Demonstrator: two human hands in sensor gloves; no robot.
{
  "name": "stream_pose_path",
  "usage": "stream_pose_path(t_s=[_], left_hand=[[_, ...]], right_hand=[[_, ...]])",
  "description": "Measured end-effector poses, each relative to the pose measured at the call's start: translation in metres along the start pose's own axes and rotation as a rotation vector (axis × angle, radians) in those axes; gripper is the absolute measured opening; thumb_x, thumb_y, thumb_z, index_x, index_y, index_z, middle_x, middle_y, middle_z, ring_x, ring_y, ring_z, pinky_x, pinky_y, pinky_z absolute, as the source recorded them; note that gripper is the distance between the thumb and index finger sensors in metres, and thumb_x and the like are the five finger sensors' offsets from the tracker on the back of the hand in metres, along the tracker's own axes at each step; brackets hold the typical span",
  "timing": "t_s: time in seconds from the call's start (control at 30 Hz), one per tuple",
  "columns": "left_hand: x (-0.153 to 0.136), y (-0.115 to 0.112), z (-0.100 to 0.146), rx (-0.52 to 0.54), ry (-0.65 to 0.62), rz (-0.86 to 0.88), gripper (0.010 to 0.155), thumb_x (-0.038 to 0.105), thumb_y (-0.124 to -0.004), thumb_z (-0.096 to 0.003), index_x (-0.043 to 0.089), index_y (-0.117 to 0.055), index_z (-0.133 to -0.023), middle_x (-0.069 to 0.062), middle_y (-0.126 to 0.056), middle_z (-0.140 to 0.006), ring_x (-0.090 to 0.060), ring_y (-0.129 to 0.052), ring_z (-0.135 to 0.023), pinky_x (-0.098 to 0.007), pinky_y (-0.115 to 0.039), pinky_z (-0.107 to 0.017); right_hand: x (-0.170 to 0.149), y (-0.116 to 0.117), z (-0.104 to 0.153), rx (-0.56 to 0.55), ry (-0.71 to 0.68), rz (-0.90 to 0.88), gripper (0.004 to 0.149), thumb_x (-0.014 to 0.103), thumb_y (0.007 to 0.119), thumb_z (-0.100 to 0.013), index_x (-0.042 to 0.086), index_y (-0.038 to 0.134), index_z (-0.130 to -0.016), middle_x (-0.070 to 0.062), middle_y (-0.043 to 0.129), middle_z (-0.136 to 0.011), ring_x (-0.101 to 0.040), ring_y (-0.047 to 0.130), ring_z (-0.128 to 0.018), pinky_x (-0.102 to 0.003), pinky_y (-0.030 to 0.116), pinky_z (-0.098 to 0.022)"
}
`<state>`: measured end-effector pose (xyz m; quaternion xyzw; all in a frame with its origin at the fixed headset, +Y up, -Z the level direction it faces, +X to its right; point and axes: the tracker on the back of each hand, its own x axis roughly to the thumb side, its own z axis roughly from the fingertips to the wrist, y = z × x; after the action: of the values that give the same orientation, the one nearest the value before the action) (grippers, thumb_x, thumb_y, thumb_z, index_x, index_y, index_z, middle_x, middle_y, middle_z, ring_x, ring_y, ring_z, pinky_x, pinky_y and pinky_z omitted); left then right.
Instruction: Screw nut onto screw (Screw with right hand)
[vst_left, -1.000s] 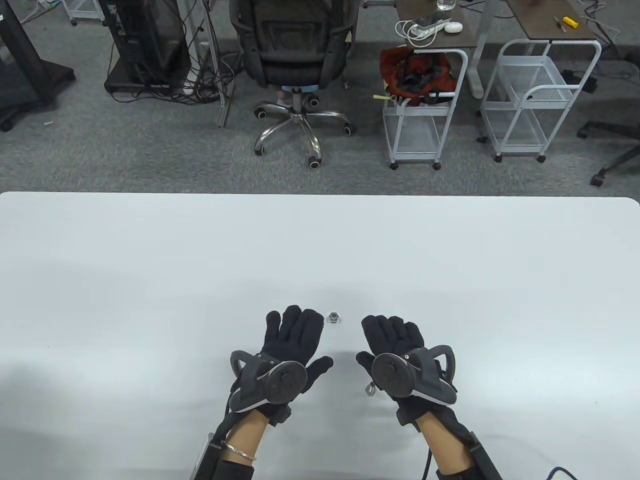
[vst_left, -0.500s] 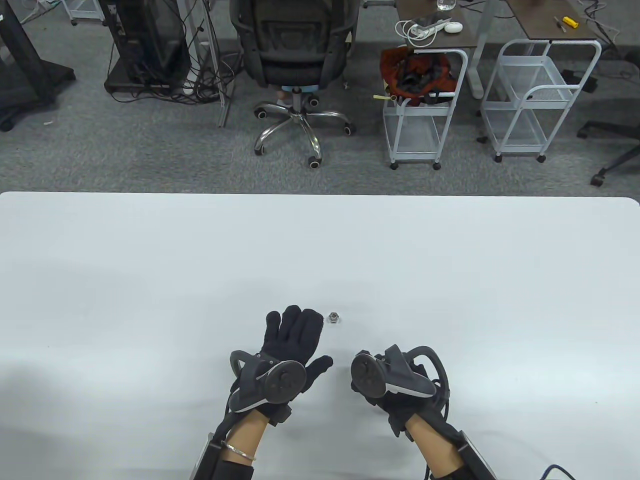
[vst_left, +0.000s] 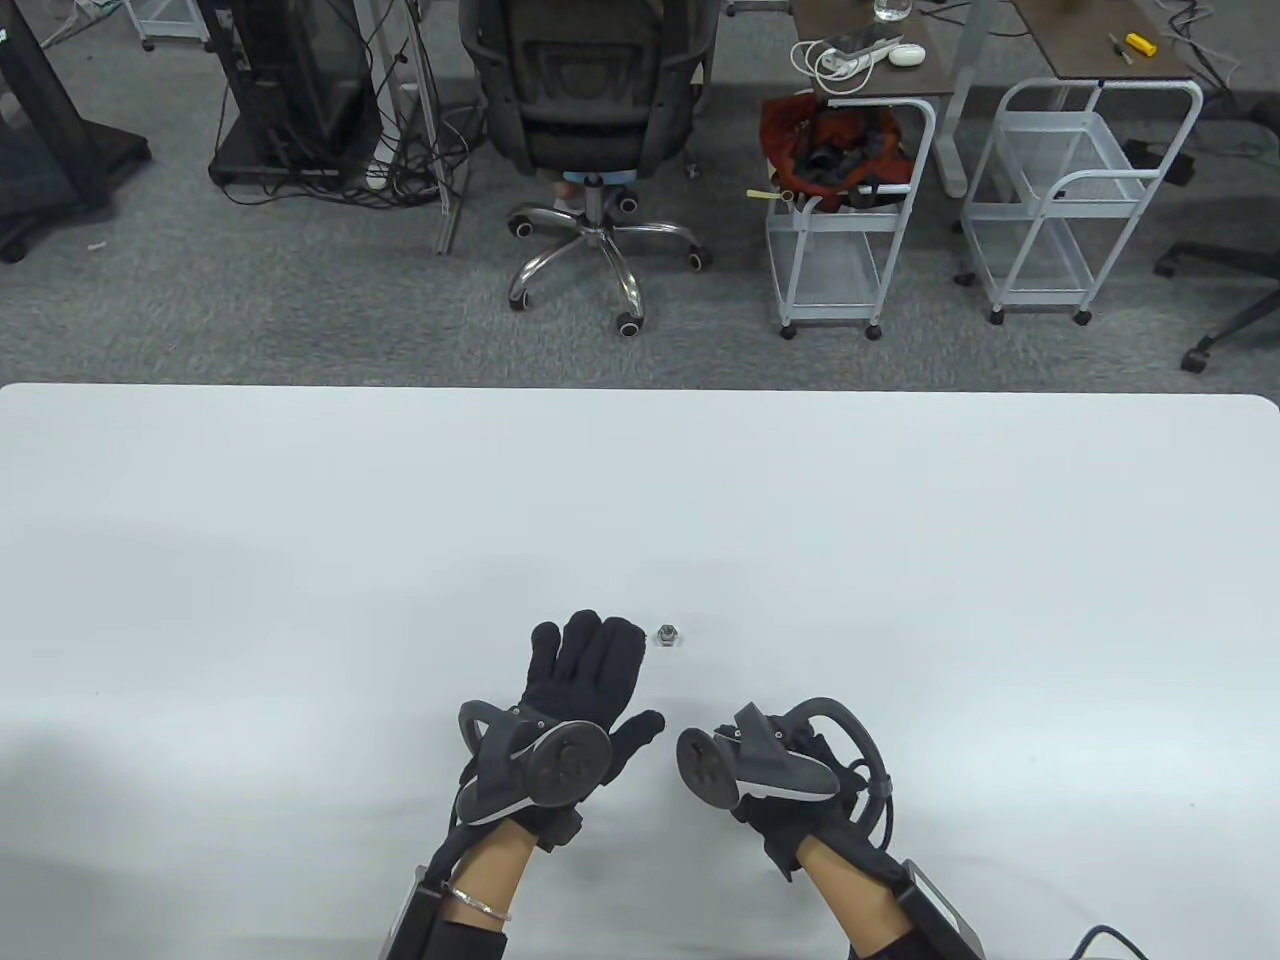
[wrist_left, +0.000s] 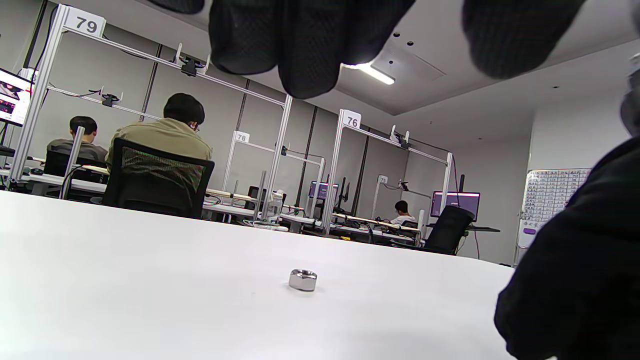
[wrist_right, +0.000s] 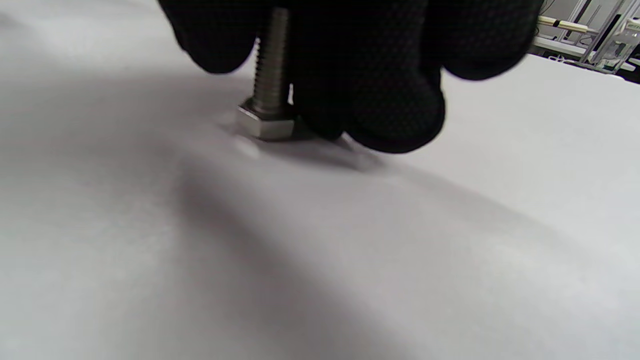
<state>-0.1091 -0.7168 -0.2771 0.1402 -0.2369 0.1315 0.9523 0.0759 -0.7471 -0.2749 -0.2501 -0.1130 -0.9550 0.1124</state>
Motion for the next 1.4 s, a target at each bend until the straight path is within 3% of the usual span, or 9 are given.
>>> stream_pose_path(t_s=[0.27,0.53,0.73,0.93,1.17,1.3,1.4], left_hand=[[0.001,-0.003,-0.002,-0.028,-0.003,0.126,0.077,0.060,-0.072,-0.0449,0.017,-0.062,-0.108,-0.010,-0.083,-0.109,-0.038,-0.083,-0.096,-0.059,-0.061,-0.073],[0.005,-0.008,-0.006,-0.046,0.026,0.393,0.073,0.056,-0.080,-0.0407,0.016,-0.072,-0.102,-0.008,-0.095,-0.098,-0.031,-0.101,-0.078,-0.049,-0.082,-0.060],[0.009,-0.011,-0.007,-0.059,0.069,0.476,0.067,0.057,-0.081,-0.0399,0.014,-0.083,-0.091,-0.004,-0.107,-0.078,-0.020,-0.112,-0.053,-0.038,-0.091,-0.044],[0.010,-0.011,-0.006,-0.064,0.093,0.458,0.066,0.058,-0.082,-0.0396,0.010,-0.088,-0.084,-0.002,-0.112,-0.064,-0.014,-0.114,-0.042,-0.033,-0.094,-0.036],[0.014,-0.009,-0.008,-0.035,0.073,0.484,0.053,0.049,-0.082,-0.0423,0.009,-0.094,-0.075,-0.001,-0.115,-0.055,-0.010,-0.115,-0.035,-0.029,-0.095,-0.031],[0.009,-0.005,-0.008,-0.027,0.087,0.443,0.051,0.049,-0.084,-0.0410,0.010,-0.096,-0.072,0.000,-0.116,-0.051,-0.009,-0.115,-0.032,-0.028,-0.095,-0.030],[0.000,-0.001,-0.007,-0.004,0.127,0.402,0.051,0.049,-0.086,-0.0392,0.011,-0.096,-0.072,0.001,-0.116,-0.051,-0.008,-0.115,-0.032,-0.028,-0.095,-0.030]], right_hand=[[-0.006,-0.007,0.004,-0.136,0.000,-0.055,0.044,0.031,0.075,-0.052,0.006,0.081,-0.088,-0.012,0.098,-0.065,-0.025,0.103,-0.049,-0.048,0.079,-0.044],[-0.023,-0.023,0.020,-0.452,0.025,-0.422,0.042,0.030,0.073,-0.053,0.004,0.082,-0.085,-0.011,0.099,-0.061,-0.023,0.105,-0.044,-0.047,0.081,-0.040],[-0.028,-0.028,0.028,-0.589,0.035,-0.621,0.042,0.030,0.073,-0.053,0.003,0.082,-0.084,-0.011,0.100,-0.059,-0.022,0.105,-0.041,-0.046,0.082,-0.039],[-0.033,-0.026,0.030,-0.635,0.059,-0.824,0.043,0.030,0.072,-0.053,0.002,0.082,-0.084,-0.011,0.100,-0.057,-0.020,0.105,-0.039,-0.045,0.082,-0.037],[-0.038,-0.020,0.027,-0.597,0.052,-1.040,0.044,0.030,0.071,-0.054,0.000,0.081,-0.085,-0.011,0.100,-0.056,-0.020,0.105,-0.038,-0.045,0.082,-0.036],[-0.037,-0.022,0.022,-0.567,0.028,-1.007,0.046,0.032,0.071,-0.055,-0.001,0.081,-0.085,-0.013,0.100,-0.058,-0.025,0.105,-0.041,-0.048,0.081,-0.038],[-0.039,-0.030,0.015,-0.514,0.032,-0.848,0.049,0.032,0.071,-0.055,-0.002,0.078,-0.090,-0.016,0.097,-0.066,-0.030,0.103,-0.050,-0.051,0.078,-0.043]])
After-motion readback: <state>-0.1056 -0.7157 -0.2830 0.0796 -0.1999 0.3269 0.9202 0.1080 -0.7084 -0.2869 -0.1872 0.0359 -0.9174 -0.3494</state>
